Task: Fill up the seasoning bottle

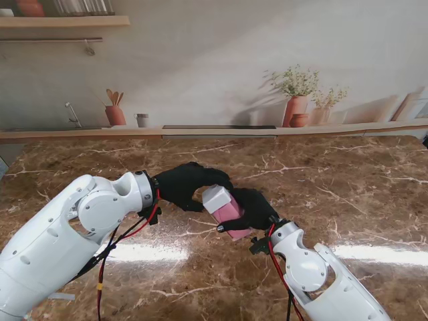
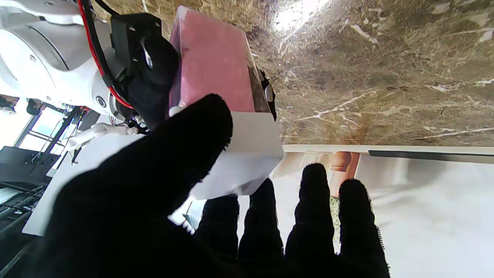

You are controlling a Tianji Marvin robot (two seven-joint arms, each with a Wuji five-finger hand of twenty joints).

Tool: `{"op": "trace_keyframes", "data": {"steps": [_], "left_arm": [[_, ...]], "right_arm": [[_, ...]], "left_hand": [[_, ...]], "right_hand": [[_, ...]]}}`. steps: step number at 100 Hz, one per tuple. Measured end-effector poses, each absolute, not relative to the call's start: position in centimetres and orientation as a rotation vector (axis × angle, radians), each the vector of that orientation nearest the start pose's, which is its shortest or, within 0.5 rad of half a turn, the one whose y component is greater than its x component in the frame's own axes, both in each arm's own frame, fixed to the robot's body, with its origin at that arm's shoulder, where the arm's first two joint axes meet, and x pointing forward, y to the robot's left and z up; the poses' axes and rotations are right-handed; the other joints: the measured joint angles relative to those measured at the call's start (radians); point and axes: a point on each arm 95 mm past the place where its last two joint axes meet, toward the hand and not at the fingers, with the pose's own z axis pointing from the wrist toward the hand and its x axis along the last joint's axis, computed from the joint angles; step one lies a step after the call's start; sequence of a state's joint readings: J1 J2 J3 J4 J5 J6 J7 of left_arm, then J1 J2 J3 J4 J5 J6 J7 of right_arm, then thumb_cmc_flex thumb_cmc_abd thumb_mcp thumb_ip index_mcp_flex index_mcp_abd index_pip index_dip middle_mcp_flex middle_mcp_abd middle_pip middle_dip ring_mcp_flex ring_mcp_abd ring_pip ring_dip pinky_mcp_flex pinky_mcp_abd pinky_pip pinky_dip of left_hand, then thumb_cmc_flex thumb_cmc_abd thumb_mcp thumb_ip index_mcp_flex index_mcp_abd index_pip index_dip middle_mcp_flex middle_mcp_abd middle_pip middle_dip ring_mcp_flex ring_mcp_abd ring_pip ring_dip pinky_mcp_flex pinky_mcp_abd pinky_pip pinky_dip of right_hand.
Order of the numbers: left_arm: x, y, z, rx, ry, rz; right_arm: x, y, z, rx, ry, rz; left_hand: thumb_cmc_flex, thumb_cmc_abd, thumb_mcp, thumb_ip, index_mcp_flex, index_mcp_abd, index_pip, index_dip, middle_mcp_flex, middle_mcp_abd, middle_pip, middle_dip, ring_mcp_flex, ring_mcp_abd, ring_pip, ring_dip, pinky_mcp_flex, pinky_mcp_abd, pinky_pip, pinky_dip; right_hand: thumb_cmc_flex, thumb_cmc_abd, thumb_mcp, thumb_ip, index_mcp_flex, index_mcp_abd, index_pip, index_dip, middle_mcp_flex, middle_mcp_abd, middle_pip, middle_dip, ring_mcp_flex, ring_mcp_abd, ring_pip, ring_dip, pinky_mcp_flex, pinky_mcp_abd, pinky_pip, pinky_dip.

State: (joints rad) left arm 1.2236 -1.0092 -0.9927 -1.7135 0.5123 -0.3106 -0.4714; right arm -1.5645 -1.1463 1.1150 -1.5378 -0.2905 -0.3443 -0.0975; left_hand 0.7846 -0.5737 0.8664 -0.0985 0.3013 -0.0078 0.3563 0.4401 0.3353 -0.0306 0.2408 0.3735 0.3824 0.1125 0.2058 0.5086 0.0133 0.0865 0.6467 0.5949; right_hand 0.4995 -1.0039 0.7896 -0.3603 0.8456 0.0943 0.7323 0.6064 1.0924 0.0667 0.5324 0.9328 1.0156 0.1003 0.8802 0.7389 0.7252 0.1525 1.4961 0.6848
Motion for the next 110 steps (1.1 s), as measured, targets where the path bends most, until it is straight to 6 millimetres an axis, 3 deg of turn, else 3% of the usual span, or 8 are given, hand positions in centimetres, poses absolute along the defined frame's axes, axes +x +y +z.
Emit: {"op": "trace_keyframes", "data": {"steps": [14, 29, 65, 69, 83, 94, 101, 110], "left_arm": [[42.1, -9.5, -22.5, -0.942, 2.018, -1.967], [42.2, -9.6, -22.9, -1.02, 1.985, -1.994], [42.2, -10.0, -23.4, -1.046, 1.899, -2.067], [42.2, -10.1, -23.4, -1.06, 1.893, -2.075], [42.2, -10.3, -23.2, -1.119, 1.906, -2.092], [42.3, -10.2, -23.1, -1.225, 1.916, -2.091], [42.4, -10.3, -23.0, -1.17, 1.908, -2.035], [42.2, -10.3, -22.9, -1.116, 1.888, -1.989]], "right_arm": [[38.1, 5.2, -33.2, -1.757, -1.196, -2.435], [38.2, 5.2, -33.2, -1.756, -1.2, -2.434], [38.2, 5.1, -32.8, -1.763, -1.22, -2.441], [38.1, 5.2, -32.8, -1.757, -1.224, -2.441], [37.8, 5.5, -32.6, -1.744, -1.234, -2.444], [37.7, 5.6, -32.6, -1.736, -1.249, -2.446], [37.6, 5.7, -32.5, -1.728, -1.262, -2.451], [37.6, 5.7, -32.5, -1.725, -1.269, -2.453]], "left_hand": [[-0.024, -0.042, -0.089, -0.038, 0.071, -0.044, 0.053, 0.011, 0.233, 0.011, 0.094, 0.035, 0.165, 0.0, 0.087, 0.075, 0.068, 0.0, 0.159, 0.013], [0.052, -0.045, -0.32, -0.056, 0.121, -0.065, 0.072, -0.013, 0.444, 0.085, 0.162, 0.083, 0.322, 0.026, 0.19, 0.143, 0.157, 0.004, 0.279, 0.024], [-0.041, -0.115, -0.388, -0.072, 0.247, -0.046, 0.067, -0.016, 0.663, 0.121, 0.22, 0.113, 0.484, 0.092, 0.337, 0.196, 0.253, 0.079, 0.453, 0.025], [-0.163, 0.064, -0.486, -0.072, 0.333, 0.092, 0.072, 0.036, 0.704, 0.175, 0.246, 0.118, 0.487, 0.099, 0.348, 0.201, 0.259, 0.086, 0.456, 0.025], [-0.196, 0.107, -0.536, -0.072, 0.387, 0.192, 0.19, 0.057, 0.693, 0.242, 0.247, 0.135, 0.506, 0.114, 0.363, 0.215, 0.262, 0.095, 0.466, 0.033], [-0.206, 0.301, -0.741, -0.072, 0.471, 0.285, 0.258, 0.094, 0.732, 0.234, 0.258, 0.158, 0.512, 0.125, 0.395, 0.236, 0.263, 0.109, 0.48, 0.052], [-0.211, 0.527, -0.975, -0.072, 0.587, 0.238, 0.39, 0.089, 0.789, 0.23, 0.284, 0.16, 0.558, 0.13, 0.413, 0.237, 0.294, 0.129, 0.507, 0.061], [-0.305, 0.626, -0.939, -0.002, 0.639, 0.168, 0.4, 0.025, 0.768, 0.207, 0.218, 0.119, 0.555, 0.132, 0.397, 0.199, 0.297, 0.133, 0.507, 0.048]], "right_hand": [[0.0, 0.002, 0.0, 0.0, 0.0, 0.0, 0.0, 0.013, 0.0, 0.0, 0.0, 0.0, 0.0, 0.0, 0.0, 0.0, -0.006, -0.001, 0.0, 0.0], [0.0, 0.002, -0.008, 0.0, 0.002, 0.0, 0.018, 0.016, 0.002, 0.0, 0.009, 0.0, 0.0, 0.006, 0.002, 0.0, -0.02, -0.001, 0.0, 0.0], [-0.001, -0.001, -0.041, 0.0, 0.005, 0.0, 0.048, 0.039, 0.01, 0.0, 0.017, 0.0, 0.0, 0.012, 0.003, 0.0, -0.035, -0.001, -0.014, 0.0], [-0.001, -0.001, -0.042, 0.0, 0.009, 0.002, 0.047, 0.039, 0.011, 0.0, 0.017, 0.0, 0.0, 0.012, 0.009, 0.0, -0.033, -0.001, -0.012, 0.001], [-0.001, -0.001, -0.046, 0.0, 0.013, 0.001, 0.046, 0.049, 0.011, 0.001, 0.017, 0.0, 0.0, 0.012, 0.009, 0.0, -0.033, -0.001, -0.011, 0.002], [-0.001, -0.001, -0.064, 0.001, 0.017, -0.001, 0.046, 0.051, 0.012, 0.001, 0.018, 0.0, 0.0, 0.01, 0.014, 0.001, -0.032, -0.002, -0.011, 0.012], [-0.001, -0.001, -0.064, 0.001, 0.017, -0.003, 0.046, 0.051, 0.013, 0.001, 0.018, 0.0, 0.0, 0.01, 0.016, 0.001, -0.032, -0.002, -0.011, 0.013], [0.0, -0.001, -0.064, 0.001, 0.017, -0.003, 0.045, 0.051, 0.013, 0.001, 0.018, 0.001, 0.0, 0.01, 0.017, 0.002, -0.032, -0.002, -0.011, 0.013]]}}
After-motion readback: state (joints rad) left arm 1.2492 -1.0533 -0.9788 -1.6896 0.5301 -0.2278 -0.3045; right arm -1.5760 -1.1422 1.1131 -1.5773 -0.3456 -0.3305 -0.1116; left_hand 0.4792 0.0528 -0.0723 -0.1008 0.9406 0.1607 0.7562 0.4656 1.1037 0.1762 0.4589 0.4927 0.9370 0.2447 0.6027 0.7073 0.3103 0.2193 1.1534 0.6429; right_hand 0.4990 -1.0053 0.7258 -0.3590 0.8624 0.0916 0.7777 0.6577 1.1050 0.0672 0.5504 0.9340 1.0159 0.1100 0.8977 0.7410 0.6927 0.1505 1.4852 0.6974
